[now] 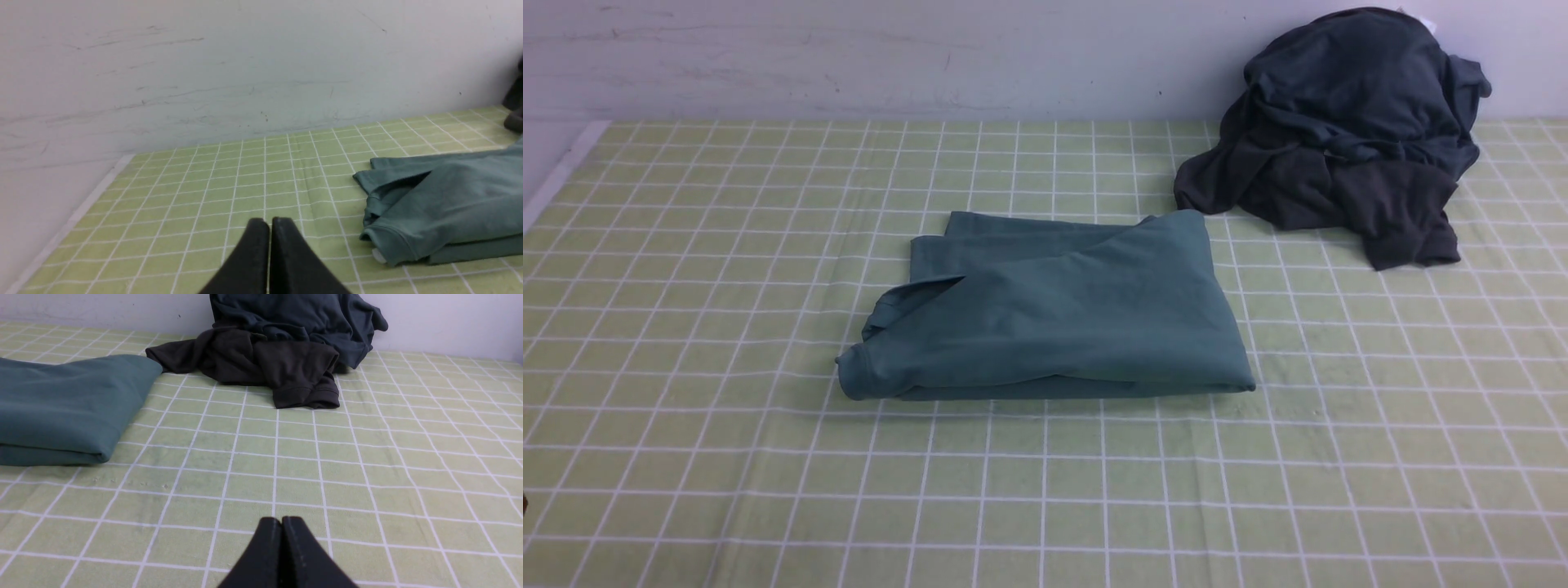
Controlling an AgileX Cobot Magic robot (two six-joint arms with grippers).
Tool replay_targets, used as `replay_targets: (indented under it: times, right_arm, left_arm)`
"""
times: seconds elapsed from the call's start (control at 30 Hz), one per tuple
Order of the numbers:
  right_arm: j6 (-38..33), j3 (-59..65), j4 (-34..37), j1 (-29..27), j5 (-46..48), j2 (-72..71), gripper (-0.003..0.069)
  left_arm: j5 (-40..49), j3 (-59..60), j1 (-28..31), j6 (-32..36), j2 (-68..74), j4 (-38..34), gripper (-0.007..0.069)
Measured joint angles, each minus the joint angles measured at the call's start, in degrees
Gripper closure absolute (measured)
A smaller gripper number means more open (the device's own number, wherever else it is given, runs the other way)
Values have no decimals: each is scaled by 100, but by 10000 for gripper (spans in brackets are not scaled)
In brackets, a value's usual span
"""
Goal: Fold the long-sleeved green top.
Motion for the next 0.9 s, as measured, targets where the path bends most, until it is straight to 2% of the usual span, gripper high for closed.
replay_targets:
  times: [0.1,0.2,0.27,0.9]
  right_arm:
    - [0,0,0,0,0,0,673]
    - [0,0,0,0,0,0,673]
    - [0,0,0,-5,0,0,673]
    - [0,0,0,-5,0,0,673]
  left_arm:
    - [409,7,33,0,-30,-117,629]
    - [1499,8,38,0,-30,-277,629]
    - [1649,-19,38,0,-30,-360,629]
    - [1737,-38,38,0,-30,-406,629]
